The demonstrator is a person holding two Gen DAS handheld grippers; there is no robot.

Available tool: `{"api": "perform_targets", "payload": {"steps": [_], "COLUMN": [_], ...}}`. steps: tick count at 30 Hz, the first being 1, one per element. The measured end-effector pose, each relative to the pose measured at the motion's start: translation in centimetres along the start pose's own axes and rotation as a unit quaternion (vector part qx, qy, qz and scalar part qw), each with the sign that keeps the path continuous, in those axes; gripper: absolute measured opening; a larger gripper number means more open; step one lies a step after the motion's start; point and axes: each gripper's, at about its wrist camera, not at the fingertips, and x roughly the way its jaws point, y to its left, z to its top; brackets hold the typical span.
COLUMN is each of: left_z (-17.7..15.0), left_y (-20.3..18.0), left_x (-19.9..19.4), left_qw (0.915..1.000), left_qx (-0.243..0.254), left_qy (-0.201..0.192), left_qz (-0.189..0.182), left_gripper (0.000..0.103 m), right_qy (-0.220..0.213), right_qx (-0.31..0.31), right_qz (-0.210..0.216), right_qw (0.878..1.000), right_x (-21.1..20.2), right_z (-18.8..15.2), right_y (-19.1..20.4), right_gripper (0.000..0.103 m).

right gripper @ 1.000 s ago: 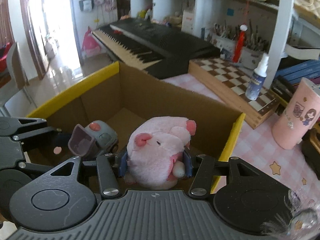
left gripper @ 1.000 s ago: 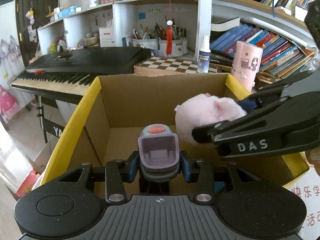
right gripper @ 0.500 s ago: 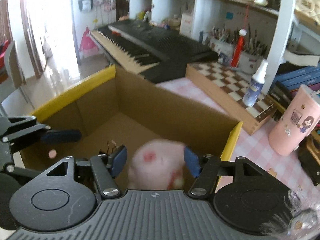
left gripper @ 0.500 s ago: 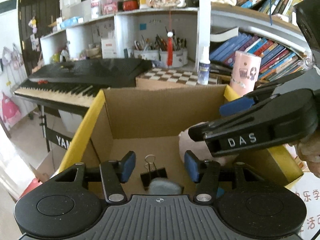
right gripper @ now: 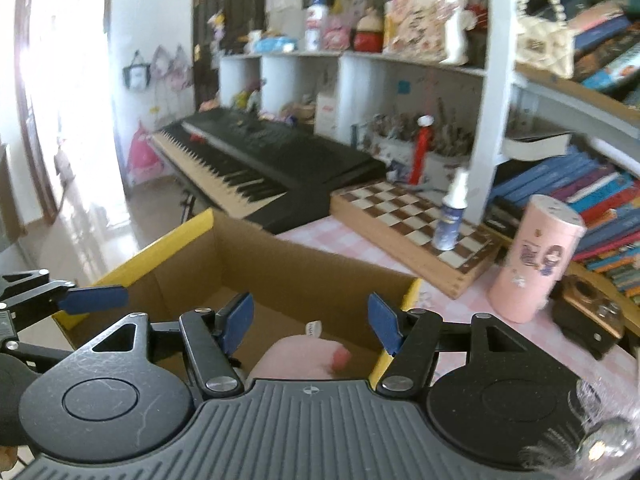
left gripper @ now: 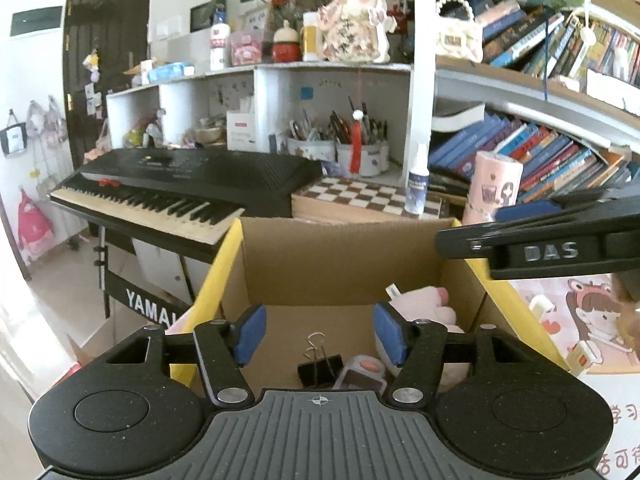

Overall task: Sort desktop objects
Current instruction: 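Lift both open tools out of the yellow box and back over the mat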

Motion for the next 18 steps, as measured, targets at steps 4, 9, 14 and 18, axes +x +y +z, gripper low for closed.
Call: {"api": "perform_targets", "payload": {"steps": [4,9,14,18], "left_z": [-0.1,-0.6,-1.5,-2.3], "left_y": [0.5,1.0,1.6,2.1], "left_x": [-0.9,-2.0,-3.2,-4.3], "left_qw": [0.9999,0.9995,0.9993,0.9992], "left_qx": [-0.009,-0.022,-0.029,-0.033], "left_qy": [-0.01,-0.021,-0.023,-0.022], "left_qz": [0.003,0.008,0.01,0.008], "left_gripper": [0.061,0.067,0.075,0.075], "right_qy": [-0.016,-0.031,-0.032,-0.028], "right_qx": [0.023,0.056,0.085,0.095], "right_qz": [-0.027,-0.064,-0.095,-0.116], "right_qw": [0.999,0.996,0.991,0.988], "right_x": [-2.0,-4.4,-6.4,-8.0], "right_z": [-0.6,-1.8,-3.5,-5.1], "right_y": [-0.5,-1.0,-1.1,-0.5], "right_gripper": [0.061,0.061,0.061,0.061]}}
